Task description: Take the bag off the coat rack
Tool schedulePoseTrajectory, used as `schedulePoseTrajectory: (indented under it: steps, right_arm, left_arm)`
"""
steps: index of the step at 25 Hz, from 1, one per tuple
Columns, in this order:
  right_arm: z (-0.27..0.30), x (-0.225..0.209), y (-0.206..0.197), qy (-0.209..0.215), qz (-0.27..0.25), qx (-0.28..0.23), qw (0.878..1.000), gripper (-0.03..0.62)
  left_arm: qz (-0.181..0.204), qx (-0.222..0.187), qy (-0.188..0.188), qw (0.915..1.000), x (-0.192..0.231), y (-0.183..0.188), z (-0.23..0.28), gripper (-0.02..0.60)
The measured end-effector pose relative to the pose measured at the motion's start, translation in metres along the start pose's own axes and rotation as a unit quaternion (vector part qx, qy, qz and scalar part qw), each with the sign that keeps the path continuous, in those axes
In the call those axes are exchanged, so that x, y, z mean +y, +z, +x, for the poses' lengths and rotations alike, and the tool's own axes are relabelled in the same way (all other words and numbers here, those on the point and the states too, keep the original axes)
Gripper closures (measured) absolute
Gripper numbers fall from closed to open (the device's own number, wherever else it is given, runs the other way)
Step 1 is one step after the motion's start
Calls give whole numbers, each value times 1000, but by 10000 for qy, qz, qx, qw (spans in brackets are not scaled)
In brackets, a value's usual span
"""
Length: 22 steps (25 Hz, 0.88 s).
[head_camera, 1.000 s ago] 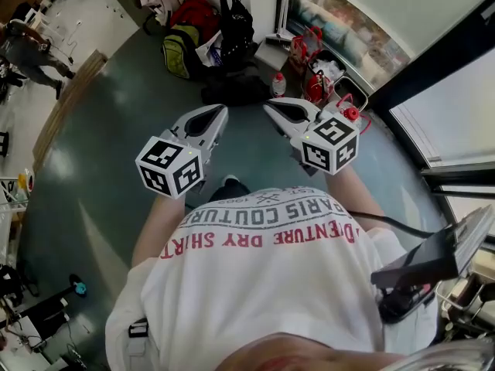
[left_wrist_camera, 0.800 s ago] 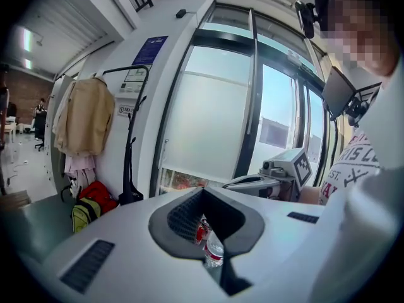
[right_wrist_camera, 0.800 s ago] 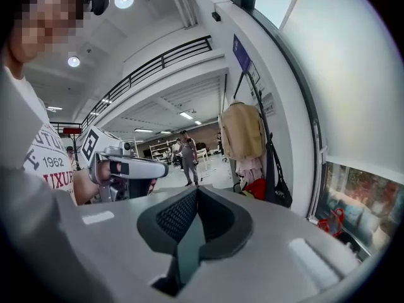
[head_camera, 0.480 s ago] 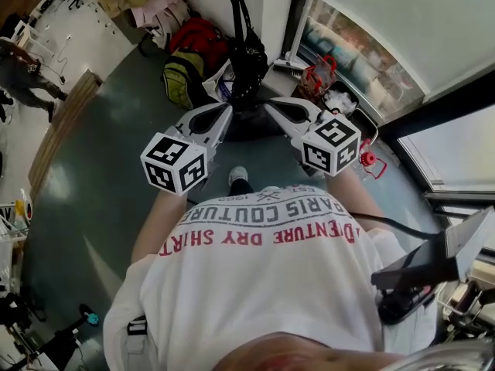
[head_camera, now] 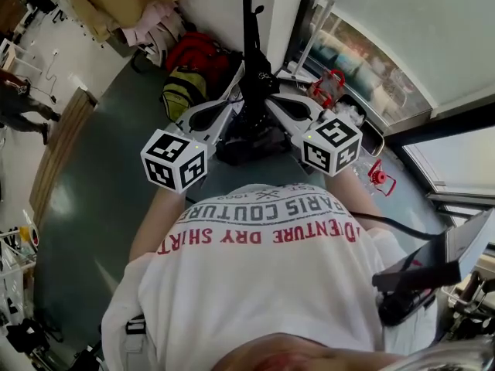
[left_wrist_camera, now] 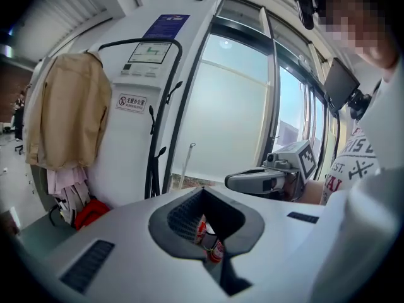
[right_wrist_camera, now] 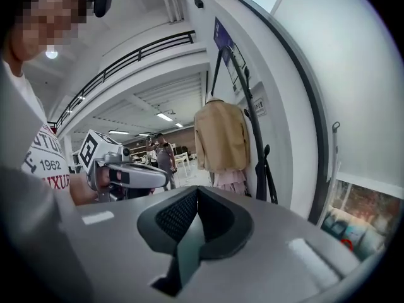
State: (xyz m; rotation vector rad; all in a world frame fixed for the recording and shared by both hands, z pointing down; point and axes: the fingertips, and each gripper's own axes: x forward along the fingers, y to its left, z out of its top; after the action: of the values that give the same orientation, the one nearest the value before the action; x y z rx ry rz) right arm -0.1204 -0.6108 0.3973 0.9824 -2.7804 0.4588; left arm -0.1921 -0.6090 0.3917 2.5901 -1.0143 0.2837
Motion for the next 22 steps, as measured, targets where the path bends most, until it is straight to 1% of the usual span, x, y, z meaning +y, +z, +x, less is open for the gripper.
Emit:
schedulePoseTrajectory:
  steps: [6,11,16,18,21,22]
  right_arm:
    - [24,-38,7,-53,78,84,9999,591]
    - [41,-70,15,-2,99,120,9999,591]
    - [62,-98,18,3,33,154,9999,589]
    - [74,-112,17,-17,4,198,9998,556]
    - [98,-137,14,-103,8,256,9996,451]
    - [106,-145,14,-126,20,262,9996,436]
  left_arm:
    - [-157,62,-93,9998,30,11,34,580]
    - [-253,144,-93,9995,48,18,60,580]
    - [-338,139,-35,9993,67,22,76,580]
    - [-411,157,-8,9990,74,20,82,580]
    - [-431,212,38,9988,85,18,88,580]
    - [-436,223,66,9988,90,18,89,580]
